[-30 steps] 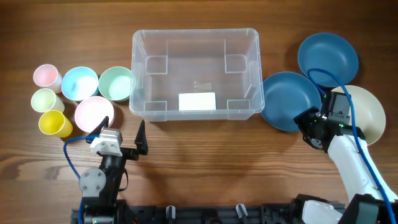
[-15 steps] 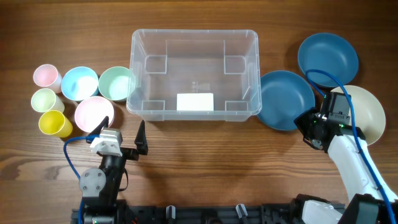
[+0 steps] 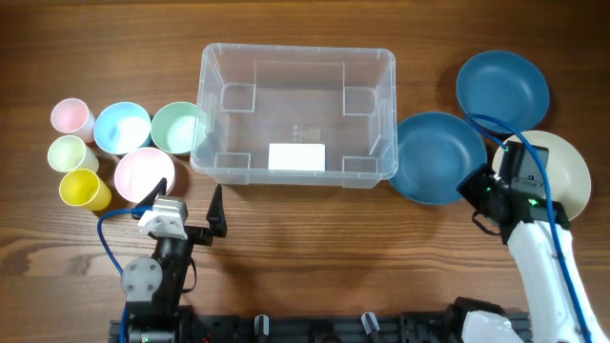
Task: Pack container
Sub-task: 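Lift the teal plate and carry it over the clear container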
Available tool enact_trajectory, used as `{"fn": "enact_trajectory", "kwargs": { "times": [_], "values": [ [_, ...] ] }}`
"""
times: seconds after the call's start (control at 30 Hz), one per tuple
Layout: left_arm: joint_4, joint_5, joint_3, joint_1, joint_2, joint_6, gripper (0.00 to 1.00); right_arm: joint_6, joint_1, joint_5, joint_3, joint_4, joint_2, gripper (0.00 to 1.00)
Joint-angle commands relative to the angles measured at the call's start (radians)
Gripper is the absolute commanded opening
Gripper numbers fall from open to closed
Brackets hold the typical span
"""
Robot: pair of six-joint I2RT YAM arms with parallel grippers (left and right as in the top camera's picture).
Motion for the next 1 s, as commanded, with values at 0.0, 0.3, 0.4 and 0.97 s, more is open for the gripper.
{"fn": "enact_trajectory", "kwargs": {
  "times": [0.0,0.3,0.4,0.97],
  "values": [
    [0.003,0.012,-0.010,0.003,-0.005,0.016,1.00,-0.069,-0.001,0.098,0.105,-0.039,-0.067,0.04],
    [0.003,0.012,-0.010,0.003,-0.005,0.016,1.00,-0.117,-0.001,0.144,0.262,-0.142,-0.142,0.04],
    [0.003,0.012,-0.010,0.003,-0.005,0.016,1.00,-0.156,-0.001,0.140,0.304,-0.154,-0.164,0.04],
    [0.003,0.012,-0.010,0.003,-0.005,0.016,1.00,-0.468,0.106,-0.367,0.456,-0.064,-0.188,0.04]
  ]
}}
